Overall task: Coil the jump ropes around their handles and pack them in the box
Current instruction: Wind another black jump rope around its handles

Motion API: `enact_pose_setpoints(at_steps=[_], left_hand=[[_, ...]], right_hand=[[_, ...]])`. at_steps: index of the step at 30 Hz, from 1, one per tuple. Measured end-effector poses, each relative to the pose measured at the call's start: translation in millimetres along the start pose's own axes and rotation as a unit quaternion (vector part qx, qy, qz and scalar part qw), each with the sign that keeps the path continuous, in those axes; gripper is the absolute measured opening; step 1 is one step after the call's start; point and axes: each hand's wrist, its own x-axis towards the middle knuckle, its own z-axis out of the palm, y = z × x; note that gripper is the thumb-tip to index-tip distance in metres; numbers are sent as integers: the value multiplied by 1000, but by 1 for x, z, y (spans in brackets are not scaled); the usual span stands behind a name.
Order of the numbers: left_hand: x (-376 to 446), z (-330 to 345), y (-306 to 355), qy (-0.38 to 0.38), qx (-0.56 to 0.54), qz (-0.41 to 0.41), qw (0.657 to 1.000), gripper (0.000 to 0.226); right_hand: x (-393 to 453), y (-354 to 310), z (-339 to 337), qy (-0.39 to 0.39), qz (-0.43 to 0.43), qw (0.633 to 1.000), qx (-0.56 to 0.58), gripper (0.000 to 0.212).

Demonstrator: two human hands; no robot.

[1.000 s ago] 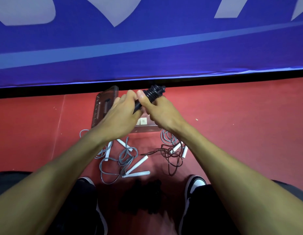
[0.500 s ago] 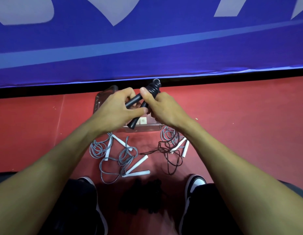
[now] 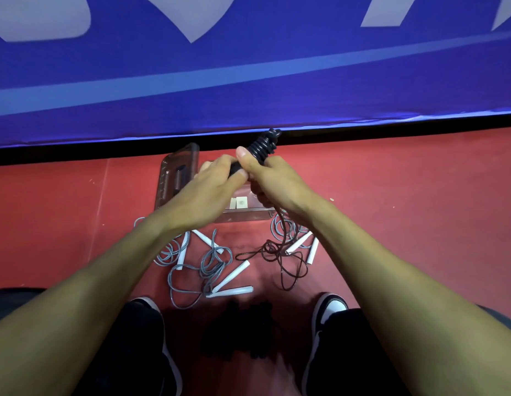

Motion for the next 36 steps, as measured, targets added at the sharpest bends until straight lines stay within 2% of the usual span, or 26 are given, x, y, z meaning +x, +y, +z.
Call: enact_pose_setpoints(at_steps=[2,3,5,7,9,11,14,17,19,21,23,26,29,33,36], left_hand=[[2,-6,-2,-20,-89,-18,996,29],[2,-9,-3,-24,-98,-12,995,32],[1,-13,-7,-8,-40,14,999,22],[0,-13,-8,48,13,30,998,16],[-3,-12,-3,94,31,38,994,25],[-4,-13,-1,107,24,30,994,33],[-2,-14,-2,81,-29,7,996,35],[-3,-12,-1,11,-120,-7,993,20],[-3,-8,-3,8,-152,-7,988,19],[-2,-5,-4,25,-142,-6,990,17],[1,-4,-4,27,-170,-18,985,19],[4,-5,-1,10,-188,-46,981,39],[4,-5,-1,3,-146,-43,988,49],[4,-4,-2,34,-220,-44,974,28],[1,-8,-4,60,-199,-19,978,31]], right_hand=[[0,-1,-4,-24,2,1000,15,45],[-1,-1,-5,-30,-3,1000,6,44],[-2,0,-6,-27,-22,999,-41,46],[-3,1,-8,-20,-31,994,-100,50],[-5,2,-8,-15,-37,990,-136,54],[-3,1,-5,-6,-38,987,-154,61],[-1,0,-1,0,-47,985,-163,64],[0,-1,-3,4,-71,983,-170,61],[-1,-1,-5,19,-58,980,-189,71],[-1,-1,-6,27,-44,981,-189,79],[-2,-3,-6,22,-44,984,-173,73],[-6,-6,-6,4,-48,989,-137,57],[-7,-6,-5,10,-47,989,-139,58],[1,-3,-5,29,-19,994,-108,70],[4,0,-7,25,-17,995,-94,71]])
